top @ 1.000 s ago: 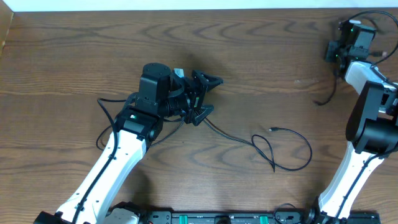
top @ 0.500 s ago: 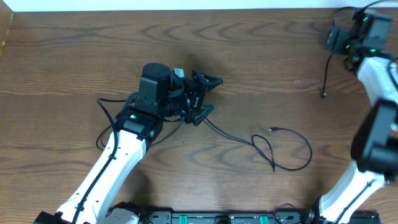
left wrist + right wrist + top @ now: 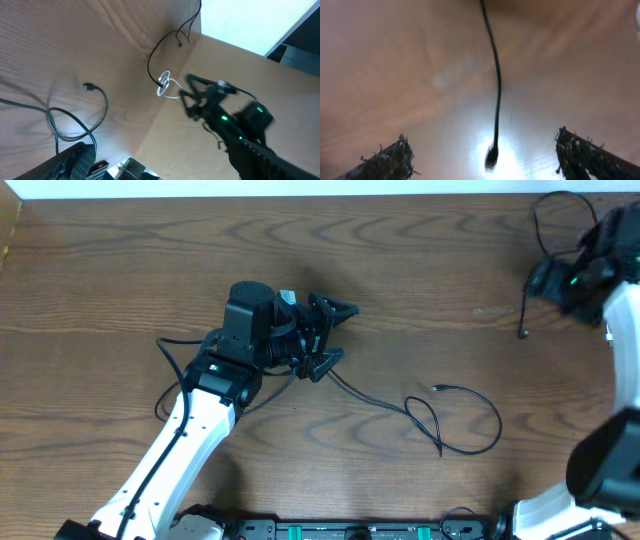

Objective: Untangle cables

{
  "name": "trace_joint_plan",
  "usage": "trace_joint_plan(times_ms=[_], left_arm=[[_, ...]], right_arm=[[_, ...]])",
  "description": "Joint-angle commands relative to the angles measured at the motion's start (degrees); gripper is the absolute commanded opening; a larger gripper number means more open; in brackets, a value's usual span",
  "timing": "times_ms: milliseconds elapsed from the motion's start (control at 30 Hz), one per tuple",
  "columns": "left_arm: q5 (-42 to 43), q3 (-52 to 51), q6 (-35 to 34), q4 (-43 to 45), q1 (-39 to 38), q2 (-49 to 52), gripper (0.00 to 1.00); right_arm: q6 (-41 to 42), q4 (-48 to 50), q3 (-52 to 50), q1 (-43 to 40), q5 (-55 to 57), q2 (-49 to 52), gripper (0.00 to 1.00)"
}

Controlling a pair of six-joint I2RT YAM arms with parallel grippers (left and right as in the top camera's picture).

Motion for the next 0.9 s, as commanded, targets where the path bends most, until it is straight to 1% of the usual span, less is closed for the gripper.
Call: trace_joint_plan(times_ms=[0, 133, 200, 433, 633, 700, 867], left_arm=[[0.09, 0.74, 0.98, 0.07, 0.13, -0.31, 0.9], [0.11, 0.74, 1.01, 0.04, 0.13, -0.31, 0.9], [0.09, 0.74, 0.98, 0.04, 0.13, -0.31, 0.9], [0.09, 0.74, 0.98, 0.04, 0.13, -0.31, 0.91], [0.09, 0.74, 0.98, 0.07, 0.13, -0.31, 0.91], [0.09, 0.74, 0.98, 0.04, 0.13, -0.31, 0.91], [0.09, 0.74, 1.01, 0.07, 0.13, -0.31, 0.91]], right_arm=[[3.37, -2.99, -0.52, 2.21, 4.72, 0.52, 0.91], [3.41, -3.48, -1.16, 3.39, 5.29, 0.76, 0.9], [3.45, -2.14, -2.01, 3.54, 5.25, 0.79, 0.86], [3.41, -0.24, -8.68, 3.48, 5.25, 0.79, 0.76], [3.41, 6.73, -16.31, 3.48, 5.2, 0.79, 0.61], [3.39, 8.24, -17.11, 3.48, 5.25, 0.79, 0.59], [3.39, 11.43, -16.98, 3.48, 5.25, 0.76, 0.44]])
